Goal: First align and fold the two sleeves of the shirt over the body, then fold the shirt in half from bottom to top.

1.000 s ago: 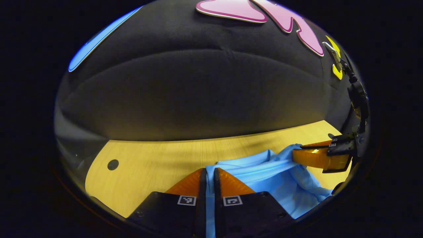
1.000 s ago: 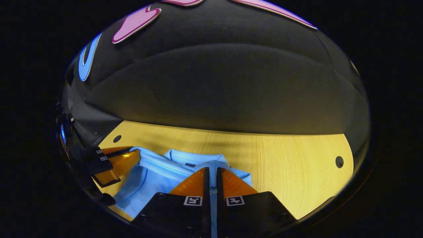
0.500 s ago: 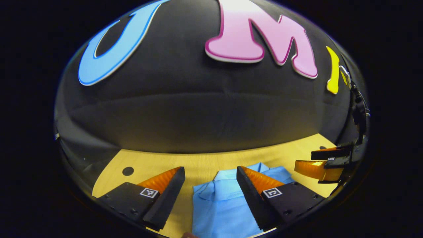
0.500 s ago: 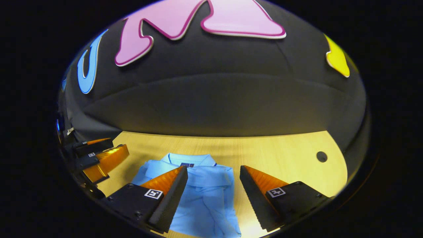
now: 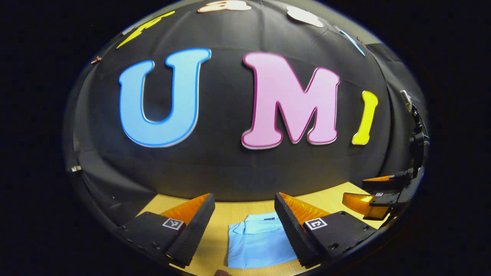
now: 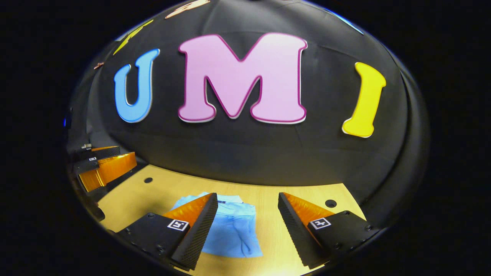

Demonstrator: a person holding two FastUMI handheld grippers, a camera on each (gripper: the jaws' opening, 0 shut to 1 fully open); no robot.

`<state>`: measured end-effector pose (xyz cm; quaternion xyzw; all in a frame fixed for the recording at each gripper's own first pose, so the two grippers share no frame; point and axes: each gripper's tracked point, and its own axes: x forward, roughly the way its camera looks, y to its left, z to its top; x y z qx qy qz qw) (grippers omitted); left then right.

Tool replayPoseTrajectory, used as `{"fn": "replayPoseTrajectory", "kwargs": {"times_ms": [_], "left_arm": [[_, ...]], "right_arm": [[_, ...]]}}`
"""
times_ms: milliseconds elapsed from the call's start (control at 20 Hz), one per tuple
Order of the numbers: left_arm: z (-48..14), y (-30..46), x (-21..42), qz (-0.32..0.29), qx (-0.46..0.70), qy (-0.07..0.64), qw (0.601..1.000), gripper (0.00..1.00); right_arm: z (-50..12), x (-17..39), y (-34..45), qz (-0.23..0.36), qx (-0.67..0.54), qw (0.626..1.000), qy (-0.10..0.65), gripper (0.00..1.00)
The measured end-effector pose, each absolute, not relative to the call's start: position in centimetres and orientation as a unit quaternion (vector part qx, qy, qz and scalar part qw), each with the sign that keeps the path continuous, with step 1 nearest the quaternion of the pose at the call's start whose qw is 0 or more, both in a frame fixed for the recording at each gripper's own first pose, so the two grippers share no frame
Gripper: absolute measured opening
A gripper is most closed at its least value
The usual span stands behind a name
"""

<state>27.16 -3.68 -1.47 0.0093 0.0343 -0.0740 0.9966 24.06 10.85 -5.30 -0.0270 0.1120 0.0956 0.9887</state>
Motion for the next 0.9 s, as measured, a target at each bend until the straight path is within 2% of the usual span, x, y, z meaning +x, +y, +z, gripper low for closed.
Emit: {"fn": "replayPoseTrajectory", "kwargs": {"times_ms": [300, 500, 650, 900], "left_arm": [[3.3, -2.8, 15.9, -0.100, 0.002, -0.004, 0.995, 0.99], [4.4, -2.2, 9.4, -0.105, 0.005, -0.016, 0.994, 0.99], [4.9, -2.7, 5.3, -0.139, 0.001, -0.016, 0.990, 0.99], [6.0, -0.4, -0.8, -0.121, 0.003, -0.039, 0.992, 0.99]], "right_arm": [[0.7, 13.5, 9.9, 0.077, -0.039, 0.994, 0.062, 0.97], [1.8, 6.9, 9.4, 0.070, -0.025, 0.996, 0.056, 0.97], [2.3, 2.4, 9.0, 0.076, -0.005, 0.996, 0.048, 0.98], [3.8, -4.5, 5.9, 0.038, 0.013, 0.999, 0.020, 0.97]]}}
